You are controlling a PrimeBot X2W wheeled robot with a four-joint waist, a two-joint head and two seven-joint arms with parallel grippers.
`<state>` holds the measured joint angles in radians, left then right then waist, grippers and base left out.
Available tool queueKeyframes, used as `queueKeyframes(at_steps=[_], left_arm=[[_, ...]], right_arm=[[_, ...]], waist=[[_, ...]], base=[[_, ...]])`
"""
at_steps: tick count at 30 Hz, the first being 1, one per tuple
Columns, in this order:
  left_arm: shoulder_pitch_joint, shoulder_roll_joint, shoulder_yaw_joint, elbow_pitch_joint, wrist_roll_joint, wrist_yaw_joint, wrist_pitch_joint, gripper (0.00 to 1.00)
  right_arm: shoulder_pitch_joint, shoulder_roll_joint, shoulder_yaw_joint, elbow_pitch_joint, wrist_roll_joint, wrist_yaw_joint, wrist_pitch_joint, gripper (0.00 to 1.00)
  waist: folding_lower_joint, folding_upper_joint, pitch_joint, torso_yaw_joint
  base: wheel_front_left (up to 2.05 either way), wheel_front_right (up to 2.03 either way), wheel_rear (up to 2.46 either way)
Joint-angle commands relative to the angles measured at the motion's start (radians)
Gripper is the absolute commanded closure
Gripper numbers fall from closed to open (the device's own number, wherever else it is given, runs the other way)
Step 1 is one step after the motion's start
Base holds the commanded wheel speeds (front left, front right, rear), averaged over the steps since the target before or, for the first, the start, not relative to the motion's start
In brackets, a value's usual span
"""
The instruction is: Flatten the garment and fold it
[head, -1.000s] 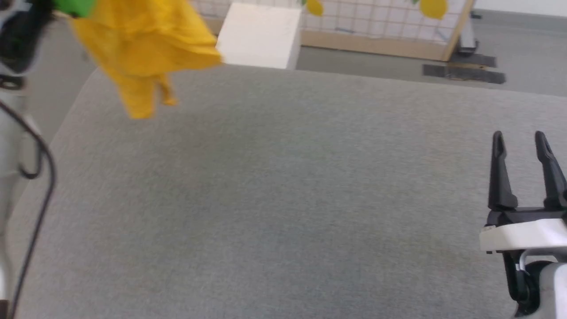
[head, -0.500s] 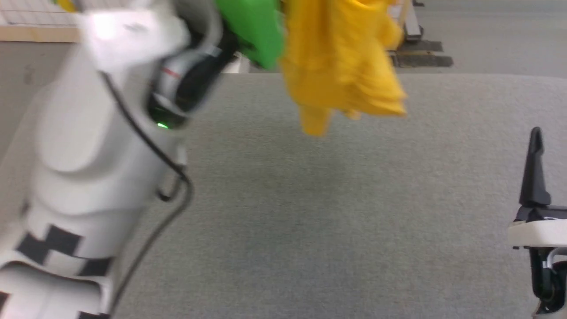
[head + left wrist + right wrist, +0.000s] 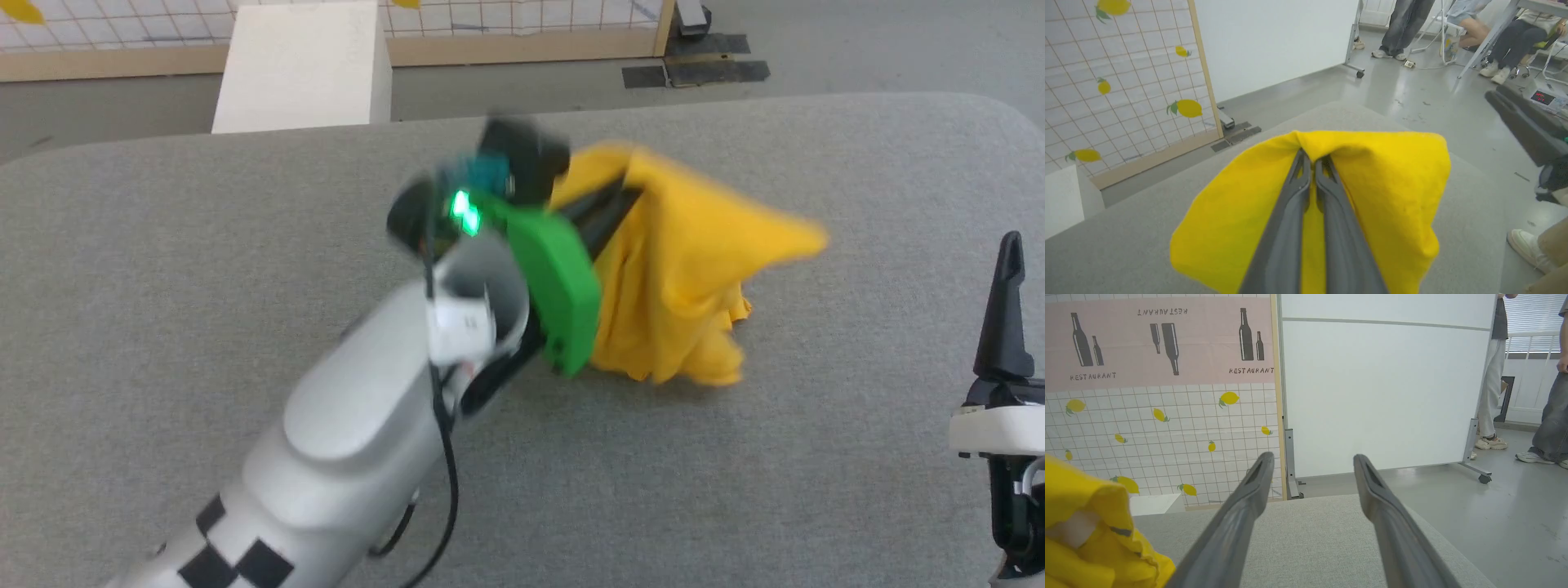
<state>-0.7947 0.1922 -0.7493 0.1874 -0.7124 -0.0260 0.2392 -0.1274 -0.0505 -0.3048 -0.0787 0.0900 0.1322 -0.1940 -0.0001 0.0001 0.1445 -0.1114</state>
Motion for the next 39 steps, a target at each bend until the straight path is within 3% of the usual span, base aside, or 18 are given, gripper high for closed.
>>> queueKeyframes(at_steps=[1, 5, 12, 13, 14, 20, 24, 30, 31, 32, 36, 39], left_arm=[[0.049, 0.027, -0.034, 0.045, 0.029, -0.016, -0.011, 1.00], [0.134, 0.048, -0.092, 0.171, 0.057, -0.025, -0.033, 1.00], [0.170, 0.025, -0.096, 0.309, 0.055, -0.014, -0.094, 1.00], [0.166, 0.017, -0.086, 0.313, 0.052, -0.011, -0.120, 0.69], [0.163, 0.012, -0.077, 0.315, 0.050, -0.009, -0.139, 0.00], [0.160, 0.016, -0.014, 0.274, 0.030, 0.015, -0.244, 0.00], [0.208, 0.067, 0.049, 0.184, 0.019, 0.063, -0.321, 0.00], [0.370, 0.194, 0.157, 0.017, 0.040, 0.200, -0.444, 0.00], [0.409, 0.217, 0.178, -0.017, 0.052, 0.229, -0.462, 0.00], [0.529, 0.251, 0.250, -0.119, 0.075, 0.297, -0.494, 0.00], [0.687, 0.261, 0.345, -0.243, 0.155, 0.353, -0.500, 0.00], [0.788, 0.242, 0.399, -0.285, 0.219, 0.365, -0.501, 0.00]], right_arm=[[0.002, 0.000, 0.007, -0.006, 0.008, -0.002, 0.002, 0.00], [0.003, 0.000, 0.019, -0.006, 0.008, -0.002, 0.008, 0.00], [0.013, 0.000, 0.030, -0.014, 0.011, -0.002, 0.011, 0.00], [0.014, 0.000, 0.030, -0.015, 0.010, -0.002, 0.012, 0.00], [0.014, 0.000, 0.030, -0.015, 0.010, -0.002, 0.013, 0.00], [0.027, 0.000, 0.031, -0.005, 0.011, -0.002, 0.018, 0.00], [0.052, 0.000, 0.037, 0.010, 0.021, -0.002, 0.017, 0.00], [0.088, 0.000, 0.053, 0.027, 0.036, -0.002, 0.012, 0.00], [0.095, 0.000, 0.057, 0.029, 0.039, -0.002, 0.012, 0.00], [0.118, 0.000, 0.053, 0.045, 0.041, -0.002, 0.007, 0.00], [0.143, 0.000, 0.058, 0.053, 0.044, -0.002, 0.007, 0.00], [0.152, 0.000, 0.060, 0.054, 0.047, -0.002, 0.008, 0.00]], waist=[[0.0001, -0.0001, 0.017, -0.016], [0.0001, -0.0001, 0.033, -0.024], [0.0001, -0.0001, 0.055, -0.016], [0.0001, -0.0001, 0.054, -0.012], [0.0001, -0.0001, 0.052, -0.008], [0.0001, -0.0001, 0.012, 0.016], [0.0001, -0.0001, -0.023, 0.025], [0.0001, -0.0001, -0.052, 0.026], [0.0001, -0.0001, -0.055, 0.027], [0.0001, -0.0001, -0.060, 0.044], [0.0001, -0.0001, -0.061, 0.060], [0.0001, -0.0001, -0.062, 0.070]], base=[[0.00, 0.00, 0.00], [0.00, 0.00, 0.00], [0.00, 0.00, 0.00], [0.00, 0.00, 0.00], [0.00, 0.00, 0.00], [0.00, 0.00, 0.00], [0.00, 0.00, 0.00], [0.00, 0.00, 0.00], [0.00, 0.00, 0.00], [0.00, 0.00, 0.00], [0.00, 0.00, 0.00], [0.00, 0.00, 0.00]])
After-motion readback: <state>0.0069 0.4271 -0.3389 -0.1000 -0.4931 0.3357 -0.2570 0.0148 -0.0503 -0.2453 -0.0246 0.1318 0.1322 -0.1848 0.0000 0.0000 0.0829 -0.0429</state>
